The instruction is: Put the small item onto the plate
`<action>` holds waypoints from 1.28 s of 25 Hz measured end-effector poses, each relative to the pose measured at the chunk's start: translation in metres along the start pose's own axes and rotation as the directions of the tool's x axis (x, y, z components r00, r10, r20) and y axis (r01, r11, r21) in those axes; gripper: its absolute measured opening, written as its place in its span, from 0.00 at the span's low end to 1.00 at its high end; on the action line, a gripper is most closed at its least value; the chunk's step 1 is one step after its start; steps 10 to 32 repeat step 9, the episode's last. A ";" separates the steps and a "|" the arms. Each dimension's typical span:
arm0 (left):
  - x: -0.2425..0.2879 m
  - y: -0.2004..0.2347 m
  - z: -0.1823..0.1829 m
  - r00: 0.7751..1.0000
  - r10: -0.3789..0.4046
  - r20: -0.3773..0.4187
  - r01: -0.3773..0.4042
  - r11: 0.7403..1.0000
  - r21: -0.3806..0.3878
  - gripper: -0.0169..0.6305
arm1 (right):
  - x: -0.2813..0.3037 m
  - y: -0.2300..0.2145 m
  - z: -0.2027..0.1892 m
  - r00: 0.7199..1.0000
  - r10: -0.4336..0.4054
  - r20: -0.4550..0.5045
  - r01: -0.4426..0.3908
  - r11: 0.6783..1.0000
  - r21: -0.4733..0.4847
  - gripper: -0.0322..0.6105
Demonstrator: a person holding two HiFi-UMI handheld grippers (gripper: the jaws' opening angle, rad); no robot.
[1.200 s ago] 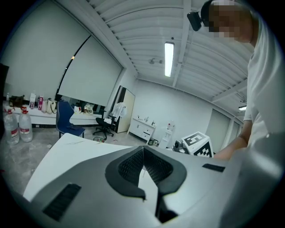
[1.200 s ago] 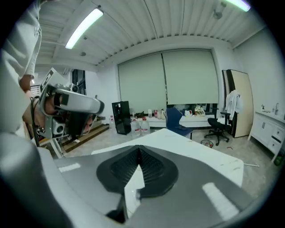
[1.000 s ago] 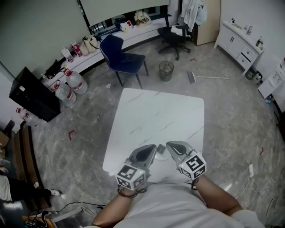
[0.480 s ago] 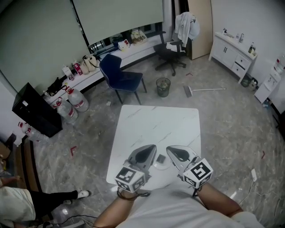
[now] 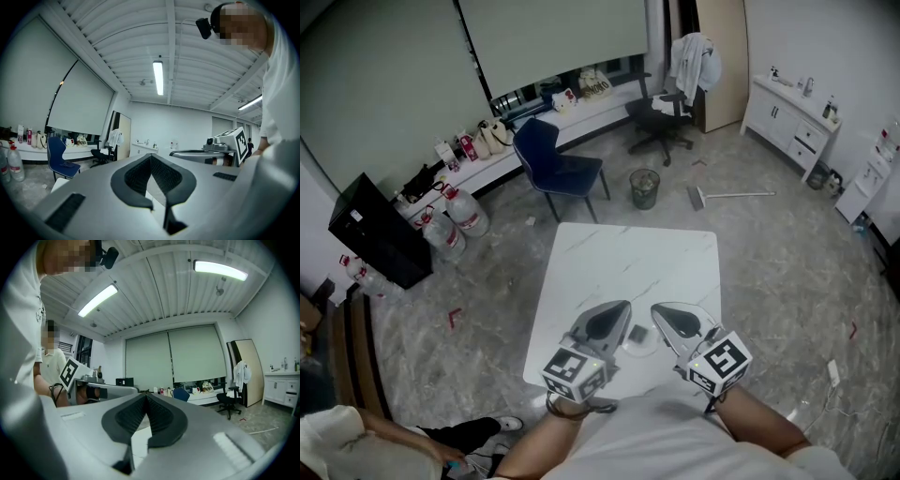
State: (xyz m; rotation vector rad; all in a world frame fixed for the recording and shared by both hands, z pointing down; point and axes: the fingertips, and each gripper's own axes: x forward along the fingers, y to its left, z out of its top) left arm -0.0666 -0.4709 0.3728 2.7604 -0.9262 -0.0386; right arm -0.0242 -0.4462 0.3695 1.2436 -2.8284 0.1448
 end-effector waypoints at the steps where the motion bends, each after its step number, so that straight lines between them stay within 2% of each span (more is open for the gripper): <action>1: -0.002 -0.001 0.001 1.000 0.001 0.001 -0.001 1.000 -0.002 0.04 | -0.001 0.001 0.001 1.000 -0.001 0.000 0.001 1.000 -0.001 0.05; 32: -0.009 -0.002 0.005 1.000 0.008 0.014 -0.008 1.000 0.005 0.04 | -0.002 0.006 0.005 1.000 -0.004 0.004 0.004 1.000 -0.010 0.05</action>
